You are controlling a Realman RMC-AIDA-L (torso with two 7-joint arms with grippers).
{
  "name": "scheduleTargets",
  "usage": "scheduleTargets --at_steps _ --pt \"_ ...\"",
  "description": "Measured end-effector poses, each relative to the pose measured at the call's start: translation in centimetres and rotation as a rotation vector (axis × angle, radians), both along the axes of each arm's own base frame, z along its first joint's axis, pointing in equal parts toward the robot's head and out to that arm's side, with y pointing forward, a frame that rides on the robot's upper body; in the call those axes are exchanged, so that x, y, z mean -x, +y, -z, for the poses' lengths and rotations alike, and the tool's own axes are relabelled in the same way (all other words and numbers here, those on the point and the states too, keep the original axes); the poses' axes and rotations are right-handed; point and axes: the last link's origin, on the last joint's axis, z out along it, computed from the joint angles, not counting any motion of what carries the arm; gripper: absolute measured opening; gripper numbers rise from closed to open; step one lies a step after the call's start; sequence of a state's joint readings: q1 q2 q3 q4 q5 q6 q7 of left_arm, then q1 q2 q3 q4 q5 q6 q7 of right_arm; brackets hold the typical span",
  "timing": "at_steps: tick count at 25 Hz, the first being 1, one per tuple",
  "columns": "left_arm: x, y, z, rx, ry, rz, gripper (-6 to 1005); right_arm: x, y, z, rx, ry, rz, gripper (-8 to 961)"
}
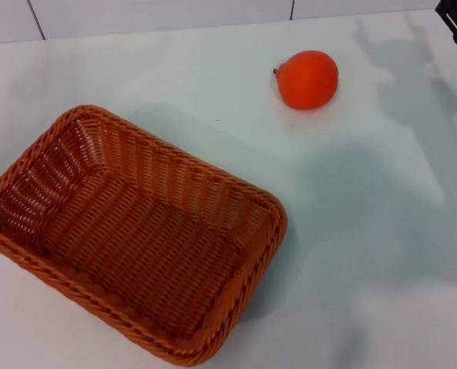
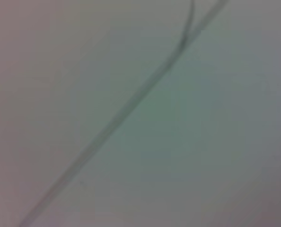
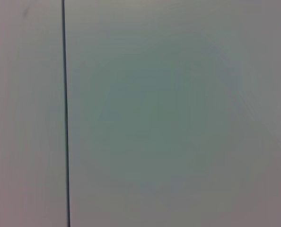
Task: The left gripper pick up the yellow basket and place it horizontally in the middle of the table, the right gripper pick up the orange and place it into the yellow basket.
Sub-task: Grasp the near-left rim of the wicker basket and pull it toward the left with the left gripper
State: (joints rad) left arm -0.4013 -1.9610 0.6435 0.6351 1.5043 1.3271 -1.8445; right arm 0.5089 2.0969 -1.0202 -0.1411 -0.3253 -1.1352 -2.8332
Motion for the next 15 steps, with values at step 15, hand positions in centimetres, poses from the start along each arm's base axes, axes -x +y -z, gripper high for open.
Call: scheduleTargets --at_steps 15 --pt "-1.7 1.1 -0.2 0.431 0.441 -0.048 667 0.4 0.1 0.4 0.021 -0.011 -0.018 945"
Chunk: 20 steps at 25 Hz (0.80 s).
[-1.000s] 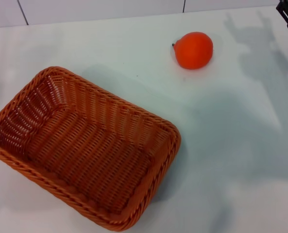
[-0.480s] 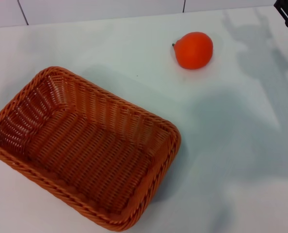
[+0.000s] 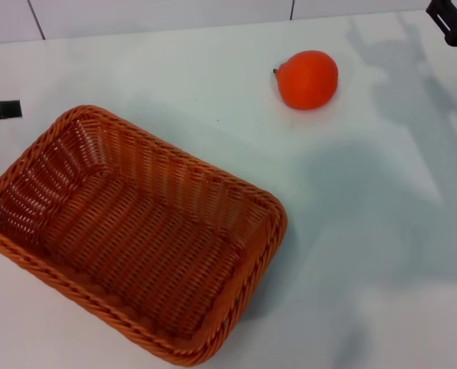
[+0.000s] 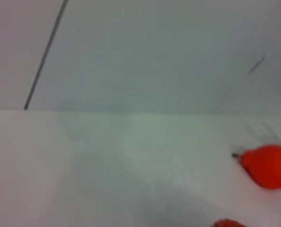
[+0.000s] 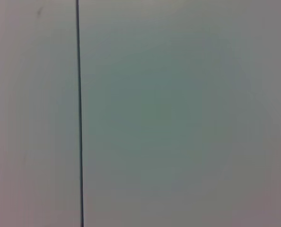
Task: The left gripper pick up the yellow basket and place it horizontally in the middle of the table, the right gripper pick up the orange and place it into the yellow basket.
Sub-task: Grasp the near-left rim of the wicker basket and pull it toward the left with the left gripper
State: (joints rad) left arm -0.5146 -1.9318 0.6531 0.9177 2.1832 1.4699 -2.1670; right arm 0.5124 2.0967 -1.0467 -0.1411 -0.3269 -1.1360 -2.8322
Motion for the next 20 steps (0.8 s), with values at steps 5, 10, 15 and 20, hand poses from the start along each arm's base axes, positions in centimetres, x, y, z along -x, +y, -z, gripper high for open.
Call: scheduleTargets --at_steps 5,10,15,20 --pt "-0.9 -0.4 0.0 0.090 0.046 0.036 670 0.0 0.0 0.0 0.001 0.000 -0.001 945" --pt "-1.1 -0.7 0.5 0.158 0.115 0.032 670 0.0 0.0 0.1 0.003 0.001 0.002 946" --pt "-1.2 -0.7 1.6 0.175 0.157 0.037 669 -0.1 -0.1 0.1 0.005 0.001 0.004 946" --pt "-1.4 -0.7 2.5 0.205 0.196 0.044 667 -0.2 -0.2 0.3 0.010 0.002 0.008 946"
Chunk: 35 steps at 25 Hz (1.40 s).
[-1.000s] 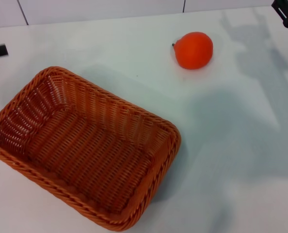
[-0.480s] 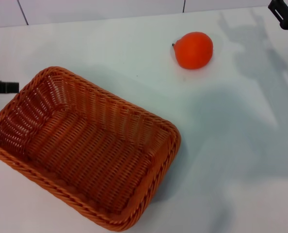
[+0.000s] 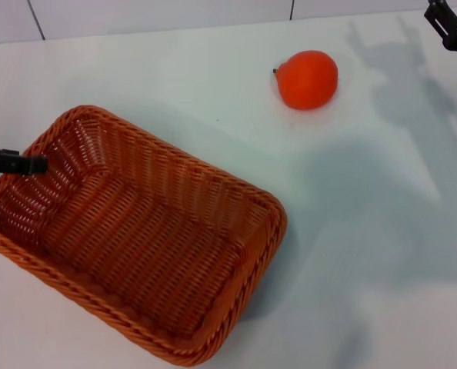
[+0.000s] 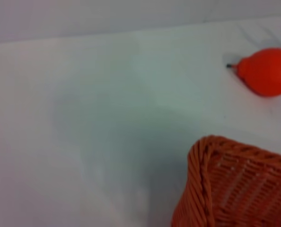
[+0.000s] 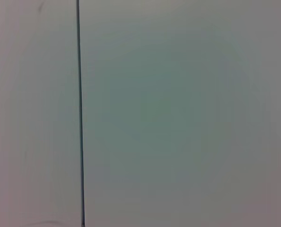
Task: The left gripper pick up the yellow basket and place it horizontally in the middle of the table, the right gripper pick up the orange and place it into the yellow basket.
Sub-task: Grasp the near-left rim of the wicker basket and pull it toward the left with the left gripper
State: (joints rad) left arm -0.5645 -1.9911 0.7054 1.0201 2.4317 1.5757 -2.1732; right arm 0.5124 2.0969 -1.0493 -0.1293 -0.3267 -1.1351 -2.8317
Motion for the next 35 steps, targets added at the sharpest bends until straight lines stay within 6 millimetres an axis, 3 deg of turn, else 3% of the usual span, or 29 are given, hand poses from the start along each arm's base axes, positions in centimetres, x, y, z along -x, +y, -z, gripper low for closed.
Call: scheduleTargets --at_steps 14,22,28,35 --pt "0.2 -0.4 1.5 0.051 0.051 -0.016 663 -0.1 -0.1 -0.1 0.000 -0.001 0.003 946" --pt "0.2 -0.3 1.3 0.037 0.062 -0.017 637 -0.1 0.0 -0.1 -0.001 -0.001 0.002 946" --pt "0.4 -0.5 1.3 0.050 0.067 -0.014 430 -0.1 0.0 -0.1 0.000 -0.001 0.002 945" --pt "0.4 -0.6 1.0 0.038 0.059 -0.024 282 -0.1 -0.1 -0.1 0.000 -0.001 0.003 945"
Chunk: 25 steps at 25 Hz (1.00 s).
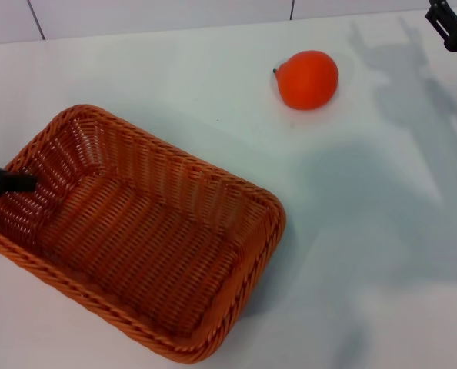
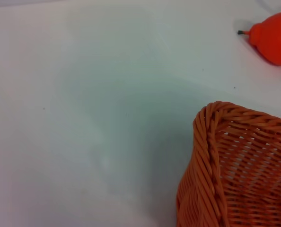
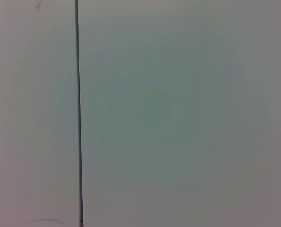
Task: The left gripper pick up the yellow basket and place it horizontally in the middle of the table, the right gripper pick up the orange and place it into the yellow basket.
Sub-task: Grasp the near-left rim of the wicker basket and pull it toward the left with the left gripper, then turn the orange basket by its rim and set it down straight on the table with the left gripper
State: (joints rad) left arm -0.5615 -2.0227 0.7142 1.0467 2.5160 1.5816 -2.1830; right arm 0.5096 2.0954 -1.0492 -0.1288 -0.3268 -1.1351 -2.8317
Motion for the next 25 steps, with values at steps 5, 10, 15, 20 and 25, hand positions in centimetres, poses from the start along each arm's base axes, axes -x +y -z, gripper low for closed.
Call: scheduleTargets --at_steps 5,10,15,20,25 --pt "-0.1 0.0 0.0 -0.001 -0.008 -0.017 174 -0.1 -0.1 0.0 0.001 0.000 0.004 946" --pt "0.1 0.2 -0.5 -0.014 -0.054 -0.147 150 -0.1 -0.1 0.0 0.001 0.000 0.005 946" --pt "0.4 -0.1 -0.9 -0.028 -0.150 -0.246 151 0.0 0.0 0.0 0.001 0.000 0.000 946" --pt "0.8 -0.5 -1.2 -0.063 -0.258 -0.321 151 0.1 0.1 0.0 0.001 0.000 -0.001 945" --pt "1.1 -0.9 -0.6 -0.084 -0.298 -0.367 151 0.0 0.1 0.1 0.004 0.000 0.004 946"
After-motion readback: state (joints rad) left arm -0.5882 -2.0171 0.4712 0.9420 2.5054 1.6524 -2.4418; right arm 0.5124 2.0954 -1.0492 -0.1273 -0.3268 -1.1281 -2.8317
